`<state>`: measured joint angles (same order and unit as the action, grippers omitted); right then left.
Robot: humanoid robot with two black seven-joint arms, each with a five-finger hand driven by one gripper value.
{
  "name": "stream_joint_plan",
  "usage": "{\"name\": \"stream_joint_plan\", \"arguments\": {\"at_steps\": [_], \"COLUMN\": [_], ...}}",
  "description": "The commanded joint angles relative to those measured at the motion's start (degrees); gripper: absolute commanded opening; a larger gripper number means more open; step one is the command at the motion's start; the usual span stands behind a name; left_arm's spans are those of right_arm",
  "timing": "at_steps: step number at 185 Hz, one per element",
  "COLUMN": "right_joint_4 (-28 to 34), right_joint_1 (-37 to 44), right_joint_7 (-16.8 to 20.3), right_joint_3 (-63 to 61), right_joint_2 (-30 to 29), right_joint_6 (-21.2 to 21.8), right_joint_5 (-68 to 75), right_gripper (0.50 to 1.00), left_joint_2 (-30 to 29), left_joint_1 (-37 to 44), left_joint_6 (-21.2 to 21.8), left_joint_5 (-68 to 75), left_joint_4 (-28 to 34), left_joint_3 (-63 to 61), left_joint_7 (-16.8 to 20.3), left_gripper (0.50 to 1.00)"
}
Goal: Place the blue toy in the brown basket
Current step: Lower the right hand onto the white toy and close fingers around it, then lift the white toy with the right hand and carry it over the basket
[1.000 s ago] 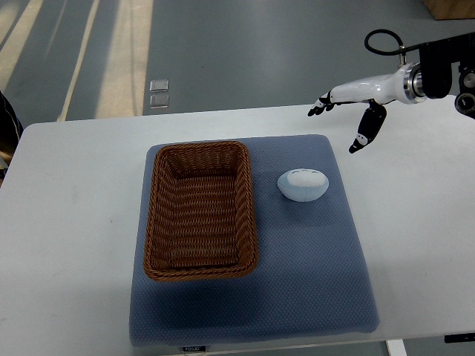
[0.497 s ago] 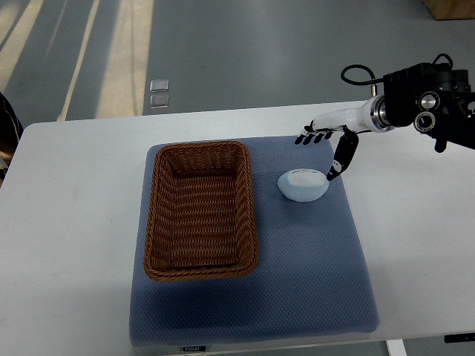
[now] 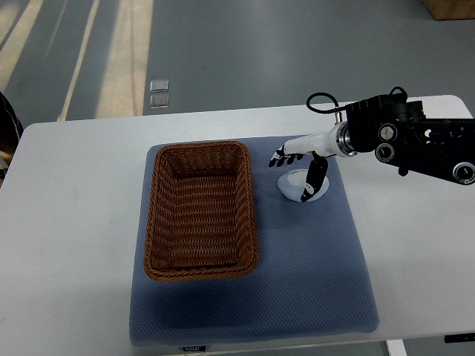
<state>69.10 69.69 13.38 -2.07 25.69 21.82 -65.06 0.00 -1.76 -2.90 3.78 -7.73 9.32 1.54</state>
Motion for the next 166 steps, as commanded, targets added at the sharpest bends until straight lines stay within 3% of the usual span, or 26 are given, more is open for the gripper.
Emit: {"name": "stream_joint_plan", "arguments": {"at_steps": [1, 30, 48, 71, 82, 99, 123, 166], "right_joint_4": [-1.7, -4.4, -4.9, -4.8, -4.8, -4.7, -4.7, -4.8], "right_joint_1": [-0.8, -2.3, -2.6, -3.2, -3.2, -3.2, -2.8, -1.4], "right_joint_7": [0.0, 0.0, 0.0, -0.1, -0.1, -0.1, -0.1, -0.9], "right_joint_3": [-0.1, -0.1, -0.1, -0.1, -0.1, -0.1, -0.2, -1.0], "right_joint_2": [-0.6, -1.8, -2.3, -2.4, -2.6, -2.7, -2.5, -1.4], "right_joint_6": [-0.3, -1.3, -1.3, -1.1, -0.9, -0.5, -0.3, 0.5], "right_joint_5": [-2.1, -4.6, -4.9, -5.0, -5.0, -4.9, -4.8, -4.1], "right_gripper": [0.899, 0.862, 0.795, 0.782, 0.752, 0.621, 0.503, 0.5], "left_joint_2": [0.0, 0.0, 0.0, 0.0, 0.0, 0.0, 0.0, 0.0], "left_joint_1": [0.0, 0.0, 0.0, 0.0, 0.0, 0.0, 0.0, 0.0], "left_joint_6": [0.0, 0.0, 0.0, 0.0, 0.0, 0.0, 0.0, 0.0], "left_joint_5": [0.0, 0.0, 0.0, 0.0, 0.0, 0.0, 0.0, 0.0], "left_joint_4": [0.0, 0.0, 0.0, 0.0, 0.0, 0.0, 0.0, 0.0], "left_joint_3": [0.0, 0.0, 0.0, 0.0, 0.0, 0.0, 0.0, 0.0], "left_joint_7": [0.0, 0.0, 0.0, 0.0, 0.0, 0.0, 0.0, 0.0], "left_gripper": [1.0, 1.0, 1.0, 1.0, 1.0, 1.0, 1.0, 1.0]}}
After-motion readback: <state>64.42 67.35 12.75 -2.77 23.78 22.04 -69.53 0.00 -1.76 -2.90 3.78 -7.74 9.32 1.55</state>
